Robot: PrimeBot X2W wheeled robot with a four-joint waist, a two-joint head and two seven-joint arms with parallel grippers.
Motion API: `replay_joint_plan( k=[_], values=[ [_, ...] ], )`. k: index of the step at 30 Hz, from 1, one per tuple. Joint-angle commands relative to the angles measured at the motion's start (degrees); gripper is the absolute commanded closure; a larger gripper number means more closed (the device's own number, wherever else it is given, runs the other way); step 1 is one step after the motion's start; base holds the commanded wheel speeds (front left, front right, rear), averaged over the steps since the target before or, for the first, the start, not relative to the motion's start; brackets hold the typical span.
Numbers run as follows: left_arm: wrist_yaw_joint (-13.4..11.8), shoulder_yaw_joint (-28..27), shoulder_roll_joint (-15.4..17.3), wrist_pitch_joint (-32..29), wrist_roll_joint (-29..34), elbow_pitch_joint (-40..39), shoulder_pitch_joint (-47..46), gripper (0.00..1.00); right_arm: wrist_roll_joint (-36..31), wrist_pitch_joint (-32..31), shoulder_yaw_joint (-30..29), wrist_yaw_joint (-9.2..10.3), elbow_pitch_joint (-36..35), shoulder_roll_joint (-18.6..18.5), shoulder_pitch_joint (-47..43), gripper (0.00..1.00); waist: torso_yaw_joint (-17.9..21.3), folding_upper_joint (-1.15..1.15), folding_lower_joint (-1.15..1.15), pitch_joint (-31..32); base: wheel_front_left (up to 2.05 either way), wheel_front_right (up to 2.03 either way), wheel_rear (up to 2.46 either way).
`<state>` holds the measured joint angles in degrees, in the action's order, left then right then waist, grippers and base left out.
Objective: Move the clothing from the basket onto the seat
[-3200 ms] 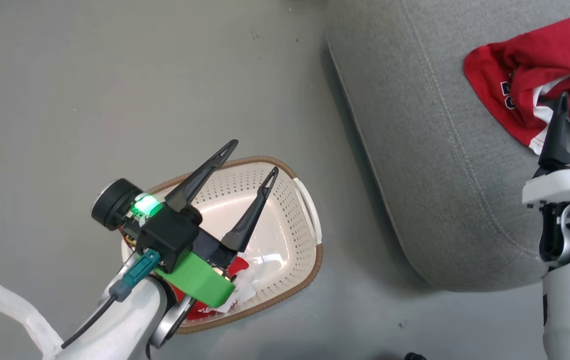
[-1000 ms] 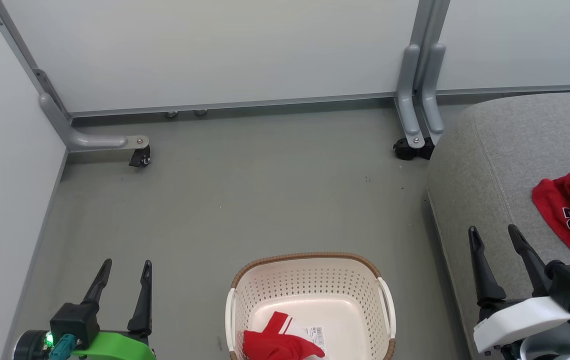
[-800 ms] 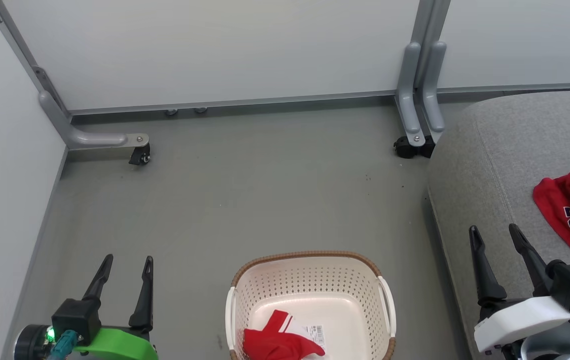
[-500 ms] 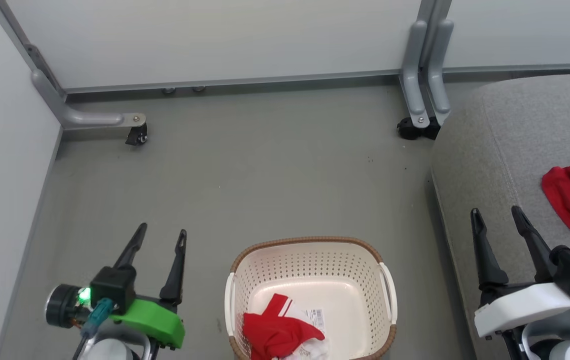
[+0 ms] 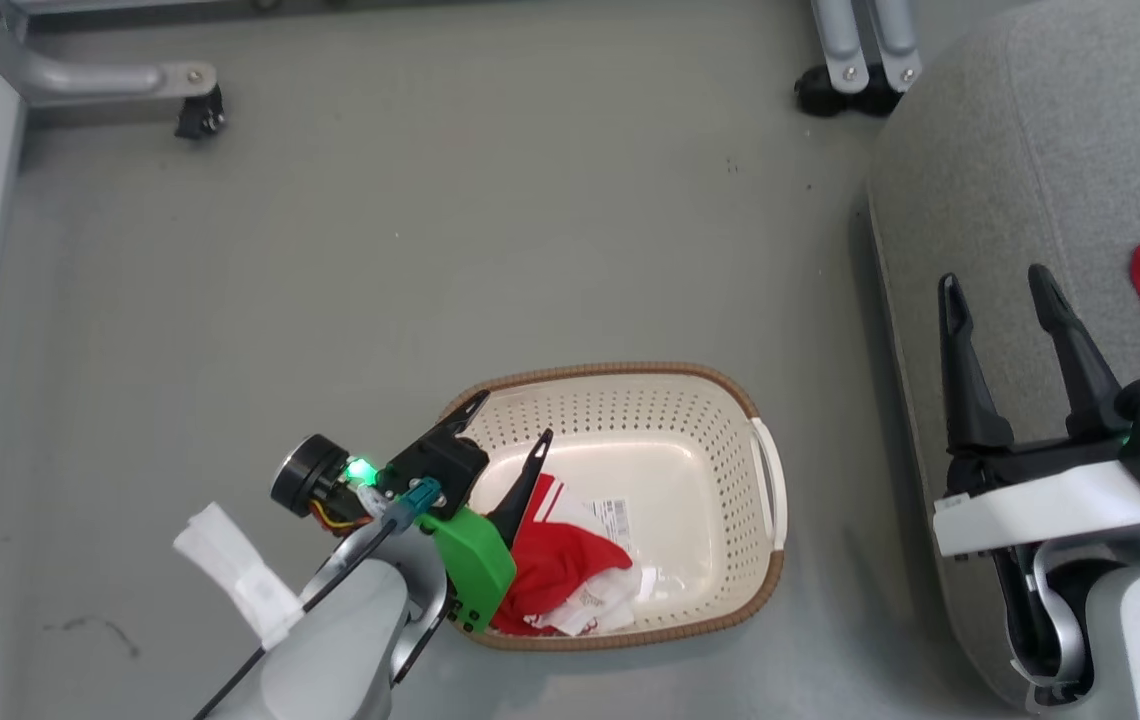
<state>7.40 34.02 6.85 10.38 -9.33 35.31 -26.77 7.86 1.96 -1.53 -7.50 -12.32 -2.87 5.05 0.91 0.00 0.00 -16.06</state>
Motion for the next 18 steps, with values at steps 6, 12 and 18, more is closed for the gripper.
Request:
replay_joint_plan(
  k=[6,12,18],
  values=[
    [0.1,8.0,0.5,-1.4,-2.8,7.5,-8.6,0.0,0.9,2.7,1.0,0.02,0.9,0.0,5.2,0.0,5.2,0.0,0.0,-14.7,0.0,0.0,0.0],
    [0.1,15.1,1.7,-4.2,-5.6,14.6,-15.3,0.0,2.7,5.5,2.5,0.02,2.0,0.0,8.4,0.0,8.9,0.0,0.0,-22.8,0.0,0.0,0.0],
    [0.1,21.1,3.3,-8.4,-10.4,19.6,-19.4,0.0,4.6,8.5,3.9,0.02,4.1,0.0,10.4,0.0,12.5,0.0,0.0,-28.3,0.0,0.0,0.0]
  ],
)
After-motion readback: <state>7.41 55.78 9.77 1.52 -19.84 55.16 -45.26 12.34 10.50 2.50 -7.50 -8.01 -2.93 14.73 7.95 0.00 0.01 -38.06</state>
